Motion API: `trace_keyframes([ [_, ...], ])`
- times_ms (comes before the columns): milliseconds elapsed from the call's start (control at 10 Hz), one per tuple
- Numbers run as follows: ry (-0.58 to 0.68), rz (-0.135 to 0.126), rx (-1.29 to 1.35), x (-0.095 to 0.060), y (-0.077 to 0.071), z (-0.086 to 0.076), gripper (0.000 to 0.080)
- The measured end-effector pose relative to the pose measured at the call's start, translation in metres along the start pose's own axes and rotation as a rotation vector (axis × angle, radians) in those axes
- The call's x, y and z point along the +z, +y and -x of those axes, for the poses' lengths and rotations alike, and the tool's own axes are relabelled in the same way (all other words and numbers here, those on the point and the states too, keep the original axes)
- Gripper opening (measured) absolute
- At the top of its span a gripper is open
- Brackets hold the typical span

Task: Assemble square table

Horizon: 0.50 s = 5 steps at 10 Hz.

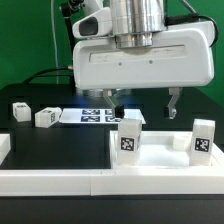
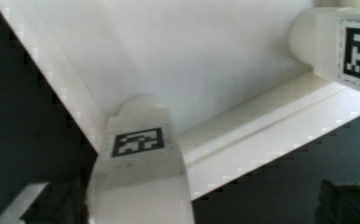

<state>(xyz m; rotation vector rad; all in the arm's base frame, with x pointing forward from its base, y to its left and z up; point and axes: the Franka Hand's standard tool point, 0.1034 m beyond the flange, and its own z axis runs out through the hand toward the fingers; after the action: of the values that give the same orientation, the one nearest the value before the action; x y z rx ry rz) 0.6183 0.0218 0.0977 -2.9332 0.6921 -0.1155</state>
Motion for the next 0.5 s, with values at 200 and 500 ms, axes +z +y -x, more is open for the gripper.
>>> trace_keyframes([
  [200, -0.016, 0.007, 0.107, 0.0, 0.002, 0.017, 0.0648],
  [500, -0.046, 0.03, 0.281, 0.013, 0.012, 0.061, 0.0648],
])
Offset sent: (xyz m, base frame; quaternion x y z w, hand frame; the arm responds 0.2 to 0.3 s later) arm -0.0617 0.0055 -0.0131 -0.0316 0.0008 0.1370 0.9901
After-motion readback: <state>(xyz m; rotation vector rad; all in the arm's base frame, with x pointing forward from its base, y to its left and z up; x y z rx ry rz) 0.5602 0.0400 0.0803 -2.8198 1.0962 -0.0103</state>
